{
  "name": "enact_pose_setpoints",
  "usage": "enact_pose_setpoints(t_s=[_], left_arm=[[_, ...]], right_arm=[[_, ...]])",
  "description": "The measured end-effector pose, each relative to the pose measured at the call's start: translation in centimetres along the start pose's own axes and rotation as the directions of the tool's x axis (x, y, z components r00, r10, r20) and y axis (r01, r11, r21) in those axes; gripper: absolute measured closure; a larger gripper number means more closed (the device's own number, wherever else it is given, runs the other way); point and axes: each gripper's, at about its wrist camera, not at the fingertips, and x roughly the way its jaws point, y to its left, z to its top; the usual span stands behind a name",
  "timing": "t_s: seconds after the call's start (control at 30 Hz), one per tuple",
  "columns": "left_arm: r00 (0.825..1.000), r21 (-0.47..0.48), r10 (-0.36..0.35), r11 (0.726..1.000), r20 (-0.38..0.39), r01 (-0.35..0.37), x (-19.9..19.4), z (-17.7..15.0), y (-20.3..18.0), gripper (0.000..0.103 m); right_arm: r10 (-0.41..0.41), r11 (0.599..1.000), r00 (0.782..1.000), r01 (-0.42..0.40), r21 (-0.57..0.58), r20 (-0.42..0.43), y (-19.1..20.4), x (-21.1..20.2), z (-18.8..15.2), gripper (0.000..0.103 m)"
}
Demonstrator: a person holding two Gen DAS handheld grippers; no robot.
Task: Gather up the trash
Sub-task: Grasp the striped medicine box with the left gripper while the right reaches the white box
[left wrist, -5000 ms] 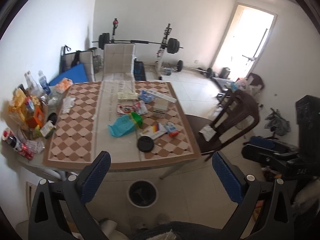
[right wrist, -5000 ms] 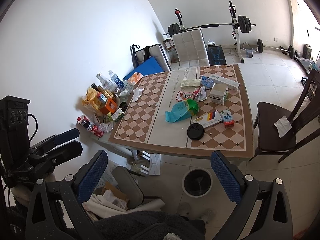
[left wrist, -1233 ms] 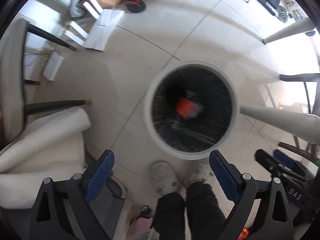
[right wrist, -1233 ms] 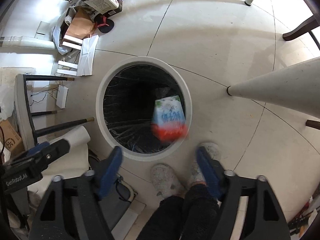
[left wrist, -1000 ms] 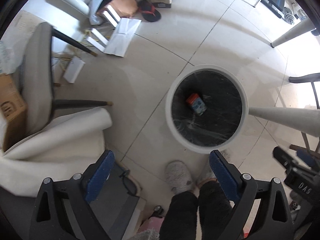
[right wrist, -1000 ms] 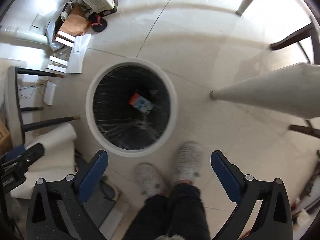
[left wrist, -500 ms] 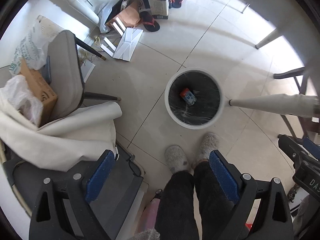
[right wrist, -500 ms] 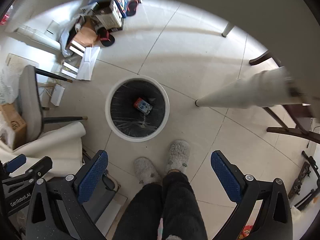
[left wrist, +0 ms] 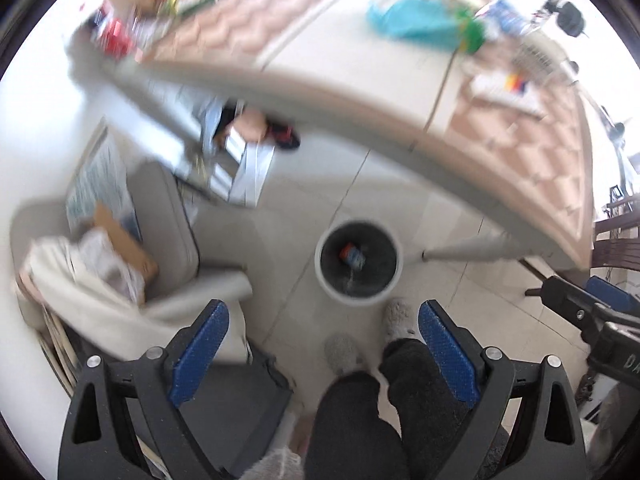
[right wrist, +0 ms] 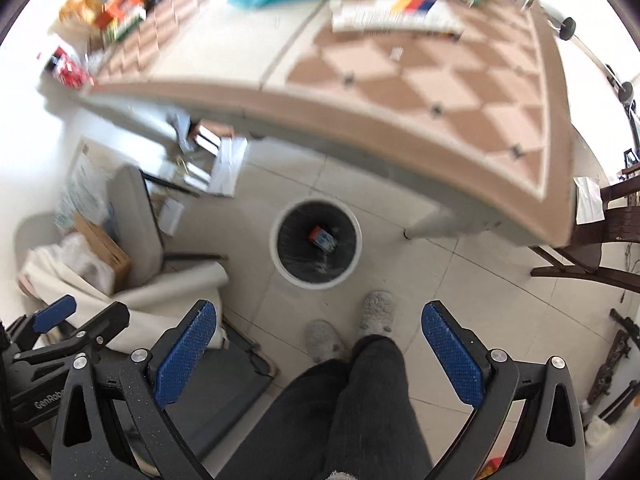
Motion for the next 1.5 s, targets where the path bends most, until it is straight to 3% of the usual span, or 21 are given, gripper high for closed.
enact_pose_setpoints(t_s=[0.1, 0.2, 0.27, 0.37, 0.57, 0.73, 0.8, 0.87, 0.9, 0.93, 1.0, 1.07, 1.13, 1.17, 1.2, 1.23, 1.3, 1.5], left_arm=[[0.996, 0.126, 0.004, 0.992, 0.087, -0.015, -1.5, 3.3, -3.4, 0.0], [0.988, 0.306, 0.045, 0.948, 0.146, -0.088, -1.6, 7.0, -8.1, 0.0], [0.98, 0.425, 0.081, 0.892, 0.181, -0.152, -1.1, 9.7, -11.7, 0.0], [0.971, 0.584, 0.134, 0.779, 0.198, -0.227, 1.0, 13.9, -16.8, 0.0], [0.976, 0.812, 0.198, 0.552, 0.093, -0.189, 7.9, 19.8, -25.5, 0.0], [0.969, 0.892, 0.244, 0.444, -0.029, -0.085, 13.0, 21.9, -28.6, 0.0], [0.976, 0.899, 0.211, 0.435, -0.061, -0.038, 13.1, 22.6, -29.0, 0.004], [0.974, 0.891, 0.202, 0.453, -0.107, 0.004, 13.3, 23.1, -29.1, 0.011], [0.973, 0.885, 0.185, 0.464, -0.135, 0.035, 13.2, 23.2, -29.0, 0.024], [0.971, 0.863, 0.172, 0.501, -0.164, 0.057, 13.1, 23.6, -28.8, 0.026], [0.971, 0.791, 0.154, 0.61, -0.184, 0.053, 13.2, 24.5, -28.0, 0.028], [0.965, 0.65, 0.109, 0.756, -0.24, 0.076, 13.1, 25.7, -26.6, 0.028], [0.949, 0.402, 0.026, 0.909, -0.315, 0.108, 13.2, 26.7, -24.1, 0.028], [0.941, 0.26, -0.025, 0.958, -0.336, 0.119, 13.1, 26.9, -22.7, 0.028], [0.933, 0.128, -0.079, 0.983, -0.35, 0.131, 13.1, 26.9, -21.3, 0.028], [0.931, 0.021, -0.123, 0.99, -0.345, 0.139, 13.1, 26.9, -20.2, 0.028], [0.929, -0.082, -0.153, 0.988, -0.337, 0.133, 13.2, 26.8, -19.1, 0.027], [0.95, 0.114, -0.04, 0.99, -0.309, 0.079, 14.2, 26.6, -22.2, 0.024]], right_arm=[[0.008, 1.0, 1.0, -0.009, 0.03, 0.019, -1.9, -3.1, 2.8, 0.0], [-0.012, 0.998, 0.999, 0.01, 0.055, 0.031, -4.8, -5.1, 6.1, 0.0], [-0.04, 0.997, 0.999, 0.038, 0.064, 0.028, -7.3, -5.2, 8.3, 0.0], [-0.064, 0.994, 0.998, 0.064, 0.09, 0.002, -11.8, -4.4, 12.3, 0.0], [-0.089, 0.986, 0.994, 0.097, 0.136, -0.064, -19.7, -1.3, 18.9, 0.0], [-0.076, 0.983, 0.99, 0.094, 0.156, -0.121, -23.8, 1.6, 22.7, 0.0], [-0.059, 0.984, 0.989, 0.08, 0.158, -0.138, -24.7, 2.5, 24.0, 0.0], [-0.055, 0.987, 0.987, 0.077, 0.145, -0.149, -25.2, 3.0, 25.2, 0.0], [-0.05, 0.988, 0.988, 0.07, 0.136, -0.149, -25.3, 3.0, 25.8, 0.0], [-0.045, 0.99, 0.988, 0.064, 0.127, -0.151, -25.4, 3.1, 26.4, 0.0], [-0.035, 0.993, 0.989, 0.051, 0.103, -0.147, -25.3, 3.0, 27.9, 0.0], [-0.035, 0.997, 0.991, 0.044, 0.066, -0.131, -24.7, 2.5, 29.4, 0.0], [-0.024, 0.999, 0.994, 0.027, 0.032, -0.109, -23.8, 1.8, 31.3, 0.0], [-0.008, 1.0, 0.996, 0.009, 0.009, -0.09, -23.2, 1.3, 32.4, 0.0], [-0.004, 1.0, 0.997, 0.003, -0.015, -0.076, -22.7, 1.0, 33.4, 0.0], [-0.006, 0.999, 0.998, 0.003, -0.04, -0.064, -22.2, 0.7, 34.2, 0.0], [-0.026, 0.992, 0.999, 0.021, -0.124, -0.04, -20.4, 0.6, 36.1, 0.0], [-0.081, 0.942, 0.992, 0.045, -0.332, -0.097, -15.3, 3.5, 41.0, 0.0]])
